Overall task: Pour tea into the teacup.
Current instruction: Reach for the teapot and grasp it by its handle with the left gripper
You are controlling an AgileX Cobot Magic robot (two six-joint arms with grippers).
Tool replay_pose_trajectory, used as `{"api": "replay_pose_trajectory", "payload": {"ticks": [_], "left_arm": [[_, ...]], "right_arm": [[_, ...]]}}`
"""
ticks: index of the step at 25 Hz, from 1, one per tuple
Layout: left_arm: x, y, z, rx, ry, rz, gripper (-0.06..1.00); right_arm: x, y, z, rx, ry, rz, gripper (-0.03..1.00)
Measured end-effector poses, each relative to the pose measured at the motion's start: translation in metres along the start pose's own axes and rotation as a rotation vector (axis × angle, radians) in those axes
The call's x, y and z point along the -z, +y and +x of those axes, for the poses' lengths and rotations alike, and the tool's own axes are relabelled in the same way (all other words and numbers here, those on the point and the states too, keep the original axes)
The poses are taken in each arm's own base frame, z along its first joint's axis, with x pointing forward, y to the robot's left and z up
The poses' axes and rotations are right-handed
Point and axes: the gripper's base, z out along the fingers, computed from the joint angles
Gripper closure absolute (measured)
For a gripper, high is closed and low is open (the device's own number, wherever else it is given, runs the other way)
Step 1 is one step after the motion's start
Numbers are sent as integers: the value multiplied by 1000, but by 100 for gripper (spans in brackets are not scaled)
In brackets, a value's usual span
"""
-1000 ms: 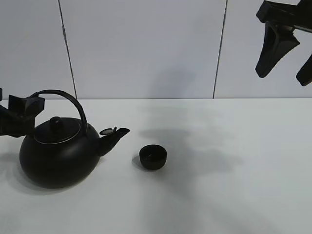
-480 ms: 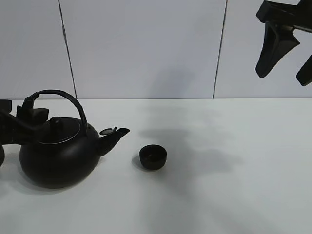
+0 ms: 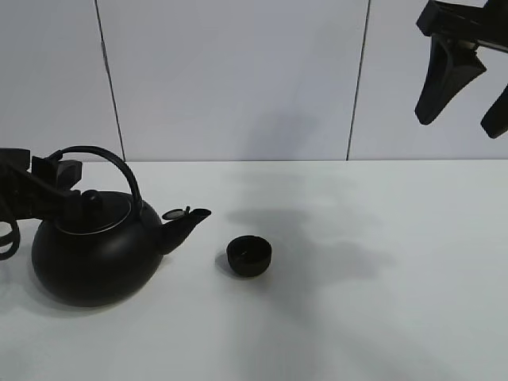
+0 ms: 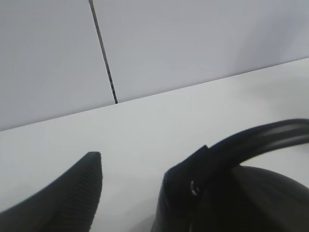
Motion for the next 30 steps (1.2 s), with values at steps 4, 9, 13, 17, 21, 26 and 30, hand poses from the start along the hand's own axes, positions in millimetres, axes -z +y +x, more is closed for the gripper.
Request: {"api": "replay_pose_trajectory", "payload": {"ticks": [4, 9, 13, 17, 21, 26, 30], "left_arm": [[0, 0, 0, -3, 0, 0, 49], [0, 0, 0, -3, 0, 0, 51], [0, -1, 0, -9, -3, 13, 60], [0, -2, 2, -13, 19, 26, 66], [0, -3, 5, -32, 55, 38, 83], [0, -3, 5, -35, 53, 39, 83], [0, -3, 4, -36, 45, 39, 83]], "right_arm": [[0, 0, 0, 0, -4, 0, 47], [0, 0, 0, 0, -5, 0, 47], [0, 0, -1, 0, -6, 0, 47], [0, 0, -1, 0, -7, 0, 47], [0, 0, -1, 0, -10, 0, 47], [0, 0, -1, 0, -11, 0, 47], [0, 0, -1, 0, -12, 1, 47]]}}
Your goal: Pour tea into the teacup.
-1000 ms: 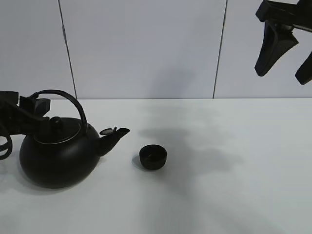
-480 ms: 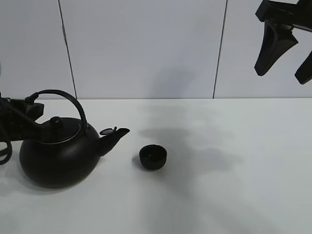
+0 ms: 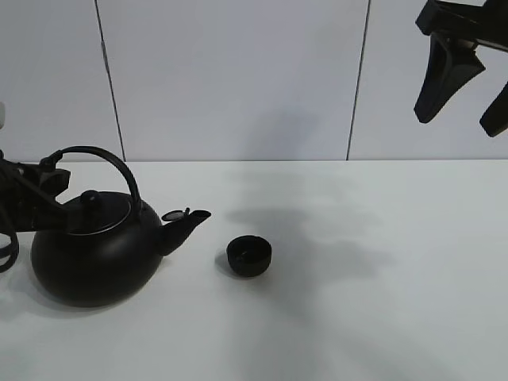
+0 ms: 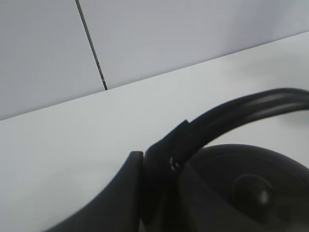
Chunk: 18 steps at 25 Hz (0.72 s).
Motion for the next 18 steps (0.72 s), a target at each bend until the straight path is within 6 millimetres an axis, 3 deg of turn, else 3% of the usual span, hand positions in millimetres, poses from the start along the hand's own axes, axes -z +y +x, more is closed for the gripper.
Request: {"api": "replay_pose_trajectory", "payload": {"ticks": [7, 18], "left_arm": [[2, 0, -11, -10, 3, 23, 83], [-7, 0, -85, -5, -136, 55, 83]], "right_arm": [[0, 0, 0, 0, 0, 0, 47], [0, 0, 0, -1, -2, -1, 47]]}}
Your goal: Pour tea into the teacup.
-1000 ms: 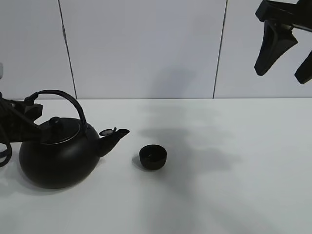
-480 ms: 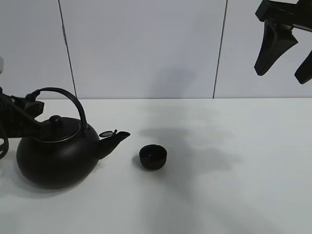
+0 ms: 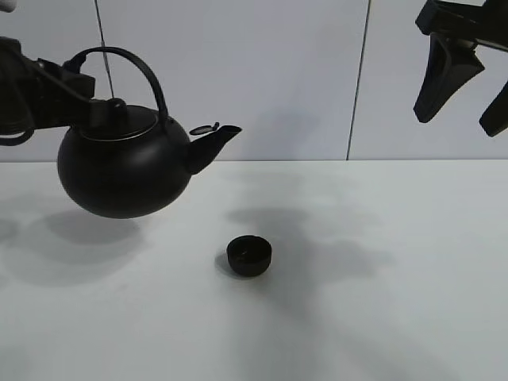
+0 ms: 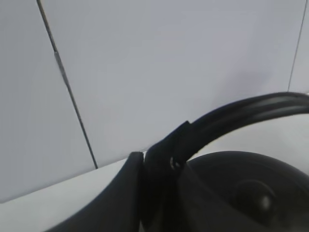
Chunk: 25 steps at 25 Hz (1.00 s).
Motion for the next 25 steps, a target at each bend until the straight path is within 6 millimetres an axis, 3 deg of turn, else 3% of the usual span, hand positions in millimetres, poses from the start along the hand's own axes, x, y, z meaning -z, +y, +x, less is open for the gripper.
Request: {"api": "replay_pose_trajectory", "payload": {"ticks": [7, 12, 18, 25], "left_arm": [[-2, -25, -4, 47, 51, 29, 83], [-7, -39, 9, 86, 98, 12, 83], [-14, -43, 31, 93, 173, -15, 83], [-15, -40, 27, -12, 120, -40, 83]], "right_arm": [[0, 0, 0, -4, -2, -5, 47], [0, 1, 0, -7, -4, -10, 47], [0, 1, 0, -9, -4, -12, 47], [0, 1, 0, -10, -4, -14, 47]]}}
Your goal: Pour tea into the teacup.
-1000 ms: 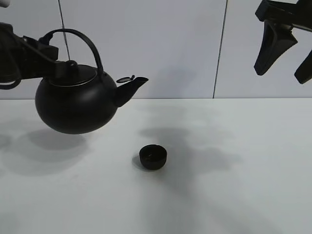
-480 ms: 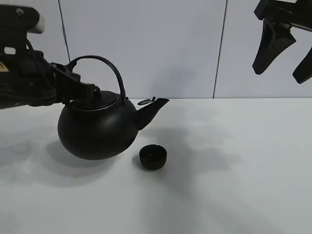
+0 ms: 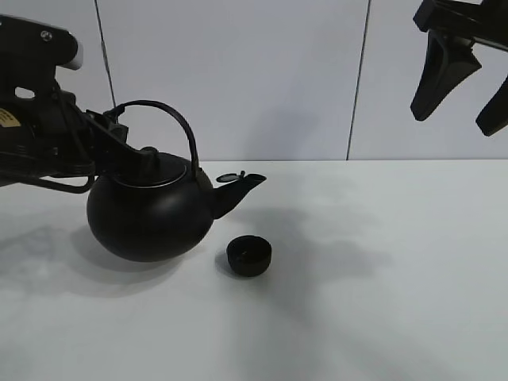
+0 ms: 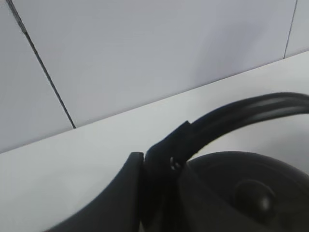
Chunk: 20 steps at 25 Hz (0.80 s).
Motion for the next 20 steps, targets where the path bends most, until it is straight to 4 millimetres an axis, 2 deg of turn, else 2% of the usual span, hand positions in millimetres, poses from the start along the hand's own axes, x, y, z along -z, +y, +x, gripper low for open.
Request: {"api": "replay_pose_trajectory", "payload": {"ticks": [20], "left_arm": [[0, -3, -2, -144, -18, 31, 84]], "right_arm": [[0, 0, 0, -1, -1, -1, 47]]}}
